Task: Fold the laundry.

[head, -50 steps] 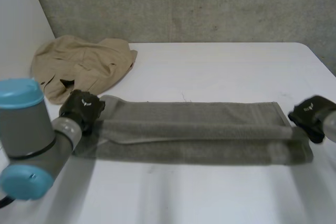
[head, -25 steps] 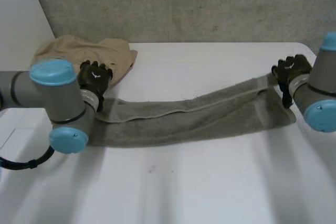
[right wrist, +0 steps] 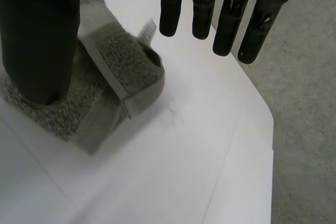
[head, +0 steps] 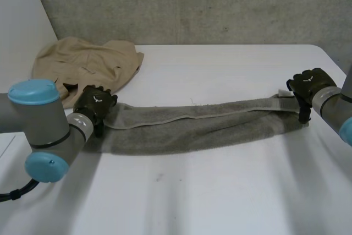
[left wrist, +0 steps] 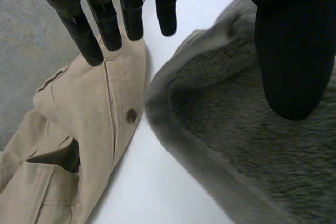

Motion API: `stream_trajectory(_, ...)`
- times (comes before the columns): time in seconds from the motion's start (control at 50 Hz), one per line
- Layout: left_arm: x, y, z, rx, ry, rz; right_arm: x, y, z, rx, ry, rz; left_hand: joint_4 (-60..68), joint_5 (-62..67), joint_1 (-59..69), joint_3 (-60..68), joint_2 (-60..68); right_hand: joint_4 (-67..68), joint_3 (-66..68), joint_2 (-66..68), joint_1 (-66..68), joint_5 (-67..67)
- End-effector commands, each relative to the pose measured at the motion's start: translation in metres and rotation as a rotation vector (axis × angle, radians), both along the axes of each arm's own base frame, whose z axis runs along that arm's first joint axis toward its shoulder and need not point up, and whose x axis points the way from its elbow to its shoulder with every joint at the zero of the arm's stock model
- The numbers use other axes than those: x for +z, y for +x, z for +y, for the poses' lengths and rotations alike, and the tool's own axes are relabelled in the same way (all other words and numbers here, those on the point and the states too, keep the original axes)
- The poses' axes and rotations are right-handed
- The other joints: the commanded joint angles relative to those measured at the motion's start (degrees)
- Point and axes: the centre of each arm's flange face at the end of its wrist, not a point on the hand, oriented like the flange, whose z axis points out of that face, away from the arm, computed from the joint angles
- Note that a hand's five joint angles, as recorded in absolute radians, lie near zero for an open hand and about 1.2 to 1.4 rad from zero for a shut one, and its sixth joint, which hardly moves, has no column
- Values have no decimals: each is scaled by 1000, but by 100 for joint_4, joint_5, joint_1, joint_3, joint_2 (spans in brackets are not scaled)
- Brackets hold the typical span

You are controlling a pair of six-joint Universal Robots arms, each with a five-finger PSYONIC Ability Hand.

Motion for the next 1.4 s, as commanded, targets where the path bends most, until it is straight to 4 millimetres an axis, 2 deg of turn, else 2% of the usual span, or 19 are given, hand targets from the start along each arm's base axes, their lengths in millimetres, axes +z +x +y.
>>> stream_trajectory(0.02, 0, 1, -19, 15, -26, 14, 2, -4, -1, -6, -2, 15, 1218, 1197, 1189, 1240, 1227, -157, -185, -238, 75, -126)
stream_trajectory(0.14, -5, -2, -25, 12, -29, 16, 2, -4, 2, -1, 4, 14, 1856, 1835, 1828, 1879, 1865, -157, -185, -238, 75, -126)
stream_trajectory(0.22, -6, -6, -28, -2, -33, 19, 1, -3, 2, 6, 4, 11, 3032, 3011, 3004, 3055, 3041, -174, -201, -255, 59, -143)
stream_trajectory(0.32, -5, -14, -24, -66, -27, 37, 4, -2, -1, 4, -8, 2, 6120, 6099, 6092, 6142, 6129, -896, -923, -977, -663, -865)
stream_trajectory(0.52, 8, -15, -30, -50, -48, 98, 13, 5, -4, 56, -9, -81, 6128, 6107, 6100, 6151, 6137, -1099, -1127, -1180, -867, -1068)
stream_trajectory(0.58, 22, -12, -32, -6, -53, 170, 14, 8, -5, 77, 8, -123, 6128, 6107, 6100, 6151, 6137, -999, -1026, -1080, -766, -968)
stream_trajectory(0.84, 66, -8, -22, 32, -71, 334, -23, 18, -27, 111, 104, -170, 6128, 6107, 6100, 6151, 6137, -478, -505, -559, -245, -447)
stream_trajectory(0.96, 89, -7, -17, 40, -80, 409, -38, 20, -42, 110, 93, -172, 6128, 6107, 6100, 6151, 6137, 1017, 990, 936, 1250, 1048)
stream_trajectory(1.0, 93, -6, -16, 42, -80, 429, -44, 21, -50, 109, 82, -172, 6128, 6107, 6100, 6151, 6137, 2076, 2048, 1995, 2308, 2107)
stream_trajectory(1.02, 96, -6, -15, 43, -81, 443, -46, 21, -53, 108, 78, -172, 6128, 6107, 6100, 6151, 6137, 2646, 2619, 2565, 2879, 2677)
stream_trajectory(1.04, 98, -5, -15, 45, -82, 450, -50, 22, -58, 105, 71, -169, 6128, 6107, 6100, 6151, 6137, 4084, 4057, 4003, 4317, 4115)
stream_trajectory(1.08, 100, -4, -15, 49, -83, 459, -50, 22, -62, 104, 58, -167, 6128, 6107, 6100, 6151, 6137, 5884, 5856, 5803, 6116, 5915)
stream_trajectory(1.16, 101, -4, -15, 51, -87, 460, -25, 21, -66, 95, -3, -168, 6128, 6107, 6100, 6151, 6137, 5892, 5865, 5811, 6125, 5923)
stream_trajectory(1.18, 102, -4, -14, 51, -87, 460, -5, 19, -65, 88, -40, -169, 6128, 6107, 6100, 6151, 6137, 5892, 5865, 5811, 6125, 5923)
stream_trajectory(1.24, 106, -2, -12, 53, -89, 460, 30, 16, -58, 87, -101, -173, 6128, 6107, 6100, 6151, 6137, 5892, 5865, 5811, 6125, 5923)
stream_trajectory(1.26, 107, -1, -11, 56, -89, 462, 51, 14, -49, 92, -125, -170, 6128, 6107, 6100, 6151, 6137, 5892, 5865, 5811, 6125, 5923)
stream_trajectory(1.34, 126, 5, -3, 72, -123, 470, 91, 11, -19, 107, -134, -150, 6128, 6107, 6100, 6151, 6137, 5892, 5865, 5811, 6125, 5923)
stream_trajectory(1.38, 142, 11, 4, 92, -154, 483, 109, 8, -5, 114, -134, -132, 6128, 6107, 6100, 6151, 6137, 5892, 5865, 5811, 6125, 5923)
stream_trajectory(1.4, 148, 14, 7, 99, -168, 490, 122, 1, 4, 106, -135, -108, 6128, 6107, 6100, 6151, 6137, 5892, 5865, 5811, 6125, 5923)
